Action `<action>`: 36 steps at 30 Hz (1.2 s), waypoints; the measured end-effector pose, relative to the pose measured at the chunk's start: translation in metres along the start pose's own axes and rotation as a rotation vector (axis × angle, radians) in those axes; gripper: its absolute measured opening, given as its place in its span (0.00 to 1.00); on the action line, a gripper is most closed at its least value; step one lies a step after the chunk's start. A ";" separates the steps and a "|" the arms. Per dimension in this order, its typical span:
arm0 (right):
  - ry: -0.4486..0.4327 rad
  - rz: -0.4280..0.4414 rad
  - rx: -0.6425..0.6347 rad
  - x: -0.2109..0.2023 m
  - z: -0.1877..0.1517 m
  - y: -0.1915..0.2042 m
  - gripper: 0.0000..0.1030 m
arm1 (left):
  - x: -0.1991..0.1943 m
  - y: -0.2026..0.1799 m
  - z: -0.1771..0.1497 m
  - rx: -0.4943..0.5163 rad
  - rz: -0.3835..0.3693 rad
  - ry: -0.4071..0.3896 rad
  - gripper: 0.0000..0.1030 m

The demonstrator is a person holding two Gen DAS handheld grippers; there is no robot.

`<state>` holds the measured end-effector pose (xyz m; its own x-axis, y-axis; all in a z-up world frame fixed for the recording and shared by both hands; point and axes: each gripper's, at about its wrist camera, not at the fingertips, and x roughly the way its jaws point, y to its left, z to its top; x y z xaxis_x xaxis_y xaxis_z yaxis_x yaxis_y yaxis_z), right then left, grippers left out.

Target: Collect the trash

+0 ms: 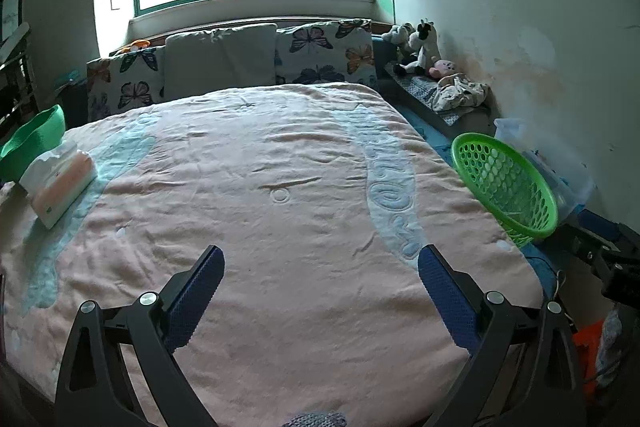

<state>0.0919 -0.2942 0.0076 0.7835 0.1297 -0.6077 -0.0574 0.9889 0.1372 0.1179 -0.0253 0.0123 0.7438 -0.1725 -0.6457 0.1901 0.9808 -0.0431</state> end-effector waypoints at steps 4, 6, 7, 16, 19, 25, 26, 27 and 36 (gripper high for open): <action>-0.001 -0.021 -0.033 0.001 -0.002 0.008 0.95 | -0.003 0.003 -0.003 -0.008 0.010 0.001 0.91; 0.002 -0.023 -0.043 0.002 -0.002 0.010 0.95 | -0.004 0.005 -0.004 -0.012 0.015 0.003 0.91; 0.003 -0.022 -0.044 0.002 -0.003 0.010 0.95 | -0.004 0.005 -0.004 -0.014 0.015 0.003 0.91; 0.001 -0.025 -0.051 0.001 -0.003 0.012 0.96 | -0.012 0.008 -0.008 -0.016 0.041 -0.008 0.92; 0.001 -0.028 -0.055 0.001 -0.003 0.013 0.96 | -0.013 0.010 -0.009 -0.025 0.043 -0.007 0.91; 0.004 -0.028 -0.052 0.001 -0.005 0.013 0.96 | -0.015 0.011 -0.011 -0.023 0.055 -0.013 0.91; 0.005 -0.028 -0.051 0.001 -0.005 0.012 0.96 | -0.015 0.011 -0.011 -0.023 0.058 -0.014 0.92; 0.006 -0.027 -0.051 0.001 -0.006 0.012 0.96 | -0.015 0.011 -0.011 -0.024 0.058 -0.014 0.92; 0.012 -0.024 -0.054 0.003 -0.008 0.011 0.96 | -0.014 0.014 -0.013 -0.033 0.056 -0.008 0.92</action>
<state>0.0886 -0.2829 0.0011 0.7779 0.1062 -0.6194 -0.0717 0.9942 0.0803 0.1016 -0.0080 0.0110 0.7576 -0.1178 -0.6421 0.1270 0.9914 -0.0321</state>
